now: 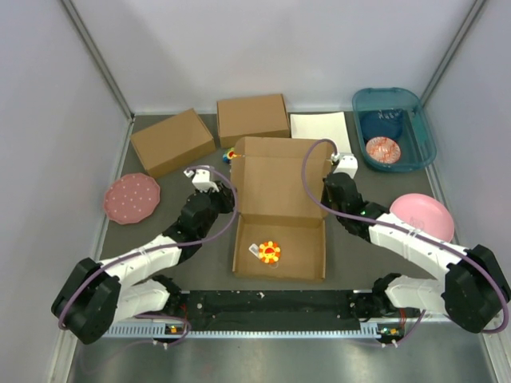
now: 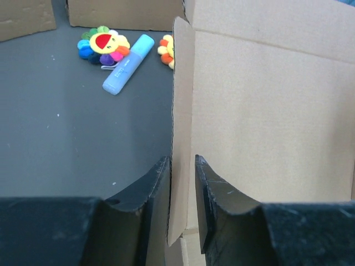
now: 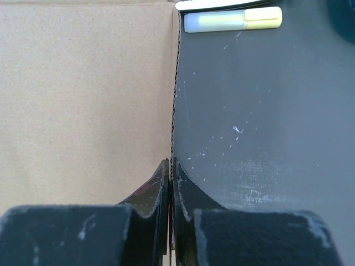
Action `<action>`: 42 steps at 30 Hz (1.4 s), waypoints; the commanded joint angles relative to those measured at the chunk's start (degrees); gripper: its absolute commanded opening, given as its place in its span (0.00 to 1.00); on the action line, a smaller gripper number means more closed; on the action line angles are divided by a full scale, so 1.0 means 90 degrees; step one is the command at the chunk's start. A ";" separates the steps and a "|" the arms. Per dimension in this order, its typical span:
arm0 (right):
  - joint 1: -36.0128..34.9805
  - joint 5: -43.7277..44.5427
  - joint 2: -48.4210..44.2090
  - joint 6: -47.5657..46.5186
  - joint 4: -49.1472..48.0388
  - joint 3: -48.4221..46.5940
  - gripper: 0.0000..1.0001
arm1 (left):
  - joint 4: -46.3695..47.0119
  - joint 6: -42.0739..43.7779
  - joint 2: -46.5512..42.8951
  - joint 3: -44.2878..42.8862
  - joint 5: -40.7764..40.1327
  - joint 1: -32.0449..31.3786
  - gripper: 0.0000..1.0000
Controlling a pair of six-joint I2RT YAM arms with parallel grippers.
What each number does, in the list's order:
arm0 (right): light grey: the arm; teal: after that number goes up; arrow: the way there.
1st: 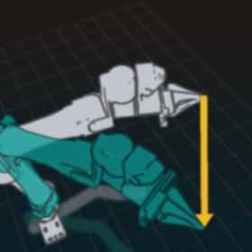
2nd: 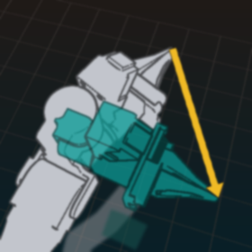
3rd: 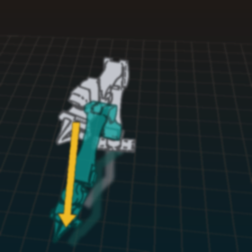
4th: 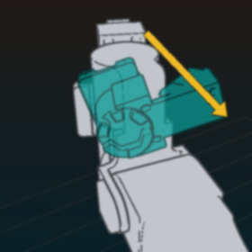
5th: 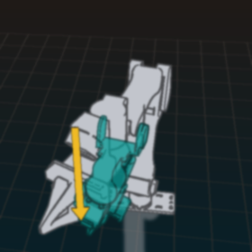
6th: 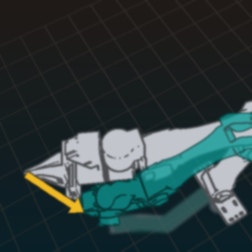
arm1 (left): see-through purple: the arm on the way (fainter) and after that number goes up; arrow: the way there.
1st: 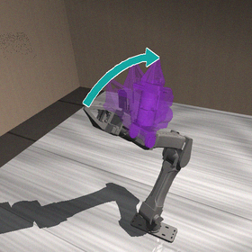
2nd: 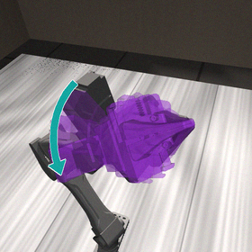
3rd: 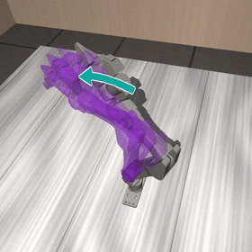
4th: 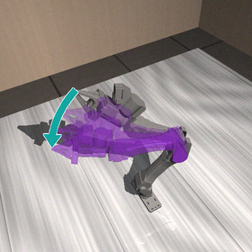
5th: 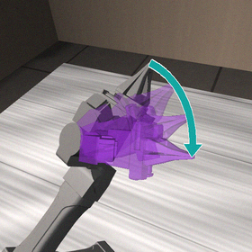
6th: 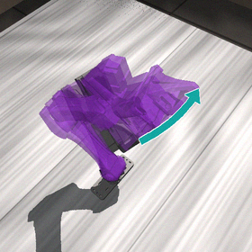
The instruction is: Fold the paper box
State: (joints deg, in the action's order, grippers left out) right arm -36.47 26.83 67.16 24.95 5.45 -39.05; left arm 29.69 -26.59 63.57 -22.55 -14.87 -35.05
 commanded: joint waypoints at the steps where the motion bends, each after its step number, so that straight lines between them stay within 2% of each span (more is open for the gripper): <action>1: -0.0098 0.0281 -0.0186 -0.0194 -0.0098 -0.0027 0.00 | -0.0174 0.0064 -0.0218 -0.0405 -0.0378 -0.0032 0.30; 6: -0.0108 0.0261 -0.0225 -0.0311 -0.0176 0.0022 0.00 | -0.0233 0.0191 0.0006 -0.0639 -0.0476 -0.0012 0.36; 13: -0.0118 0.0242 -0.0294 -0.0438 -0.0274 0.0091 0.00 | -0.0398 0.0016 0.0465 -0.1068 -0.0135 0.0222 0.42; 17: -0.0118 0.0251 -0.0372 -0.0526 -0.0254 0.0081 0.00 | -0.0594 -0.0414 0.0573 -0.1186 0.0167 0.0787 0.52; 21: -0.0118 0.0251 -0.0460 -0.0575 -0.0245 0.0100 0.00 | -0.0798 -0.0688 0.0573 -0.1352 0.0625 0.1227 0.70; 25: -0.0108 0.0251 -0.0489 -0.0585 -0.0254 0.0100 0.00 | -0.0917 -0.0591 0.0681 -0.1577 0.1182 0.1443 0.74; 30: -0.0118 0.0213 -0.0470 -0.0594 -0.0303 0.0100 0.00 | -0.0565 -0.0542 0.0866 -0.1587 0.1935 0.1502 0.73; 36: -0.0118 0.0154 -0.0440 -0.0594 -0.0342 0.0100 0.00 | -0.0370 -0.0454 0.1110 -0.1587 0.2424 0.1521 0.66; 41: -0.0118 0.0183 -0.0460 -0.0633 -0.0381 0.0130 0.00 | -0.0067 -0.0347 0.1179 -0.1557 0.2560 0.1541 0.47; 42: -0.0108 0.0173 -0.0469 -0.0643 -0.0391 0.0159 0.00 | -0.0038 -0.0317 0.1169 -0.1557 0.2580 0.1541 0.39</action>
State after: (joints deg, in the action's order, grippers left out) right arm -36.75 27.40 64.49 20.53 5.13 -38.24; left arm 23.51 -30.89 74.17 -34.92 5.69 -21.61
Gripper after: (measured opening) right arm 0.009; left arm 0.489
